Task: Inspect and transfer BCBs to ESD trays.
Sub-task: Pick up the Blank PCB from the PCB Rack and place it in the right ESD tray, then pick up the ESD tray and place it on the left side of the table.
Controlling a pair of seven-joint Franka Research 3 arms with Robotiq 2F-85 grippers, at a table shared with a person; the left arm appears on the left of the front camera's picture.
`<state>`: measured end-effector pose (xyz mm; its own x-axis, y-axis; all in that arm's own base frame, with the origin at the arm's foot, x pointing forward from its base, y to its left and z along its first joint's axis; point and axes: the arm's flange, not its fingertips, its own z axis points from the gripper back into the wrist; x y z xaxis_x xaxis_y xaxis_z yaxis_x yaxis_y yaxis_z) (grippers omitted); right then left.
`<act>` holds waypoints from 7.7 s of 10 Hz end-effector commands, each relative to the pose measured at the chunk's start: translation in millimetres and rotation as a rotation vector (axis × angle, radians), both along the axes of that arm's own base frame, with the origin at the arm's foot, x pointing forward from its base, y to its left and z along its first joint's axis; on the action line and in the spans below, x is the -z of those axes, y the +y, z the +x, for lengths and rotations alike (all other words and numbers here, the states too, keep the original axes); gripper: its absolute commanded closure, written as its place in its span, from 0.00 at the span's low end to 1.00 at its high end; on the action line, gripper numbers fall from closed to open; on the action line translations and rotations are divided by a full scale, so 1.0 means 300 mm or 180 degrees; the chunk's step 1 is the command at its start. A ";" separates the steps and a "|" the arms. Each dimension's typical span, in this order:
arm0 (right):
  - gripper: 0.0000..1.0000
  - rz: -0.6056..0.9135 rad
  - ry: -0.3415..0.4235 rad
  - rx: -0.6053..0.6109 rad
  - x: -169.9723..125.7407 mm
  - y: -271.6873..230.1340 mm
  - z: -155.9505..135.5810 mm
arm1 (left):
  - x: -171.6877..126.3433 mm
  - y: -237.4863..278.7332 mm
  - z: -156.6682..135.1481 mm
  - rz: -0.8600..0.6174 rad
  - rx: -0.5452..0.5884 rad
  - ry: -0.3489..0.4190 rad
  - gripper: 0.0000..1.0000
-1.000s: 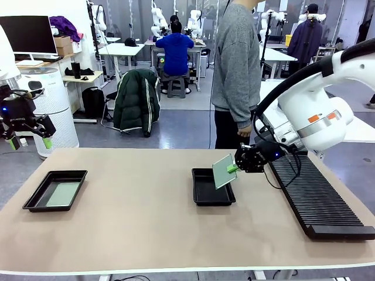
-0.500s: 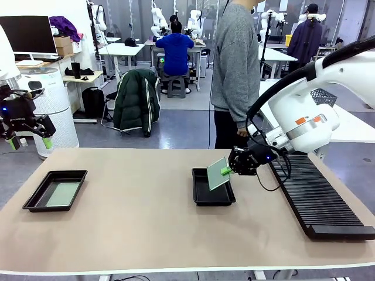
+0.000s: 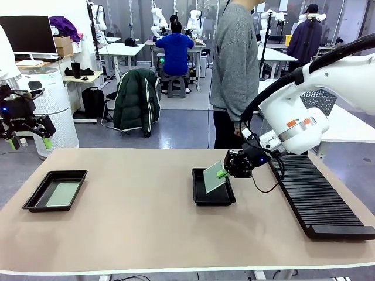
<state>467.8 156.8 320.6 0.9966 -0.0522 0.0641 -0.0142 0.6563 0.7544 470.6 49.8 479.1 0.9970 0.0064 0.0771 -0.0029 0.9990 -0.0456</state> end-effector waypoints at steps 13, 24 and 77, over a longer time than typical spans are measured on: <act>0.98 0.0041 -0.0016 0.0105 0.150 0.082 0.065 | 0.006 -0.001 -0.001 0.0005 -0.0001 -0.0023 0.00; 0.63 -0.0079 0.0063 0.0032 0.104 0.070 0.067 | 0.006 -0.001 -0.001 0.0005 -0.0001 -0.0023 0.00; 0.00 -0.1172 0.0168 0.0019 -0.253 -0.115 0.042 | -0.094 -0.531 -0.149 -0.0387 -0.0164 0.0009 0.00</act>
<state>484.2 130.0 404.0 0.9978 -0.0590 0.0312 0.0394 0.8983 0.4377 429.2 -93.8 514.2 0.9975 0.0339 0.0617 -0.0230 0.9851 -0.1705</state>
